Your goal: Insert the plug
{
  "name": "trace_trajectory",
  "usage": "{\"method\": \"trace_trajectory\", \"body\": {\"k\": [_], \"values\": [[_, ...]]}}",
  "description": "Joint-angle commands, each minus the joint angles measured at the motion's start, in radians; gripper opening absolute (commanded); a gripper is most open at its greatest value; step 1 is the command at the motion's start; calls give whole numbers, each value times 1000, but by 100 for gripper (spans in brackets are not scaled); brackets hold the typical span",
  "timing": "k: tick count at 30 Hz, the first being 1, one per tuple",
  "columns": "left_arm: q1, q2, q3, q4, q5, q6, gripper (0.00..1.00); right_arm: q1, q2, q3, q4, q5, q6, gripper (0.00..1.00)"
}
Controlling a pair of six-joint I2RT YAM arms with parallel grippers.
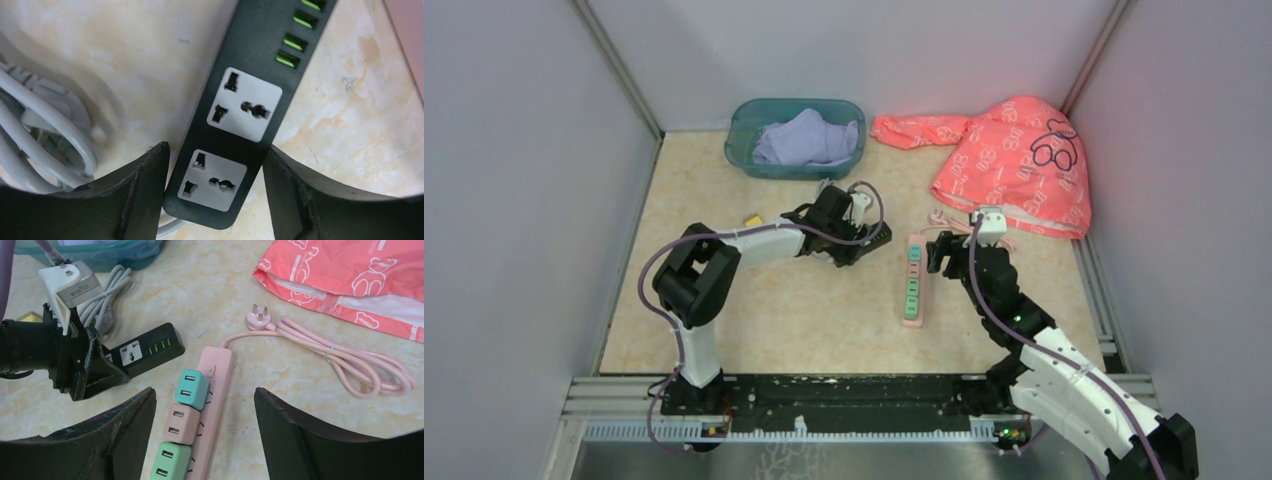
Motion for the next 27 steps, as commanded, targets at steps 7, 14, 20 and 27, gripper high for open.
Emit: {"method": "trace_trajectory", "body": {"k": [7, 14, 20, 27], "values": [[-54, -146, -147, -108, -45, -298, 51, 3, 3, 4, 72, -13, -8, 72], [-158, -227, -248, -181, -184, -685, 48, 3, 8, 1, 76, -13, -5, 72], [-264, -293, -308, -234, -349, -961, 54, 3, 7, -5, 79, -18, -4, 72], [-268, -222, -254, -282, -433, -1031, 64, 3, 9, -5, 81, -29, -3, 72]]}}
